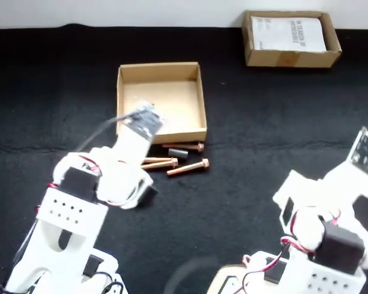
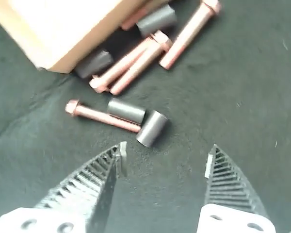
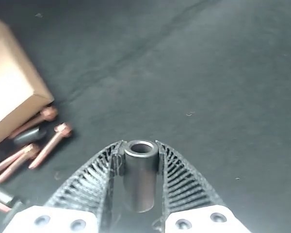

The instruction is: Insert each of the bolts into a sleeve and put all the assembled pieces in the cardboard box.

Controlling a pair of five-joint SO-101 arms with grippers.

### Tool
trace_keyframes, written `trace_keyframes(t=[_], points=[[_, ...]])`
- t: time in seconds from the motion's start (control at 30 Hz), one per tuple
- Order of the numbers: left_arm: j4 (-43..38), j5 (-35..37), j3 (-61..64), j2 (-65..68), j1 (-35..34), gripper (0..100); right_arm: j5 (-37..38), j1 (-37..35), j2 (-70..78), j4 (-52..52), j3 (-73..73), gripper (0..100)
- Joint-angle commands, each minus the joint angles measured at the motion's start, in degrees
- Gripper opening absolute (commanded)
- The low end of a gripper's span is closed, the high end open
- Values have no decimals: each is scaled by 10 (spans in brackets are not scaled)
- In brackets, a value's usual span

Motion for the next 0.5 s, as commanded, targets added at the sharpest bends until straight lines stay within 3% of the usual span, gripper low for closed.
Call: trace_keyframes(t=[0.0, 0.13, 0.23, 0.37, 0.47], points=[[48, -19, -19, -2, 14, 272, 40, 58, -51, -15, 49, 7], [105, -25, -4, -2, 2, 272, 69, 91, -86, -15, 87, 7], [138, -94, 4, -2, -15, 271, 73, 95, -98, -15, 104, 7], [111, -125, 12, -3, -68, 270, 70, 94, -100, -15, 114, 7], [34, -126, 12, 2, -109, 270, 70, 93, -99, -15, 114, 7]])
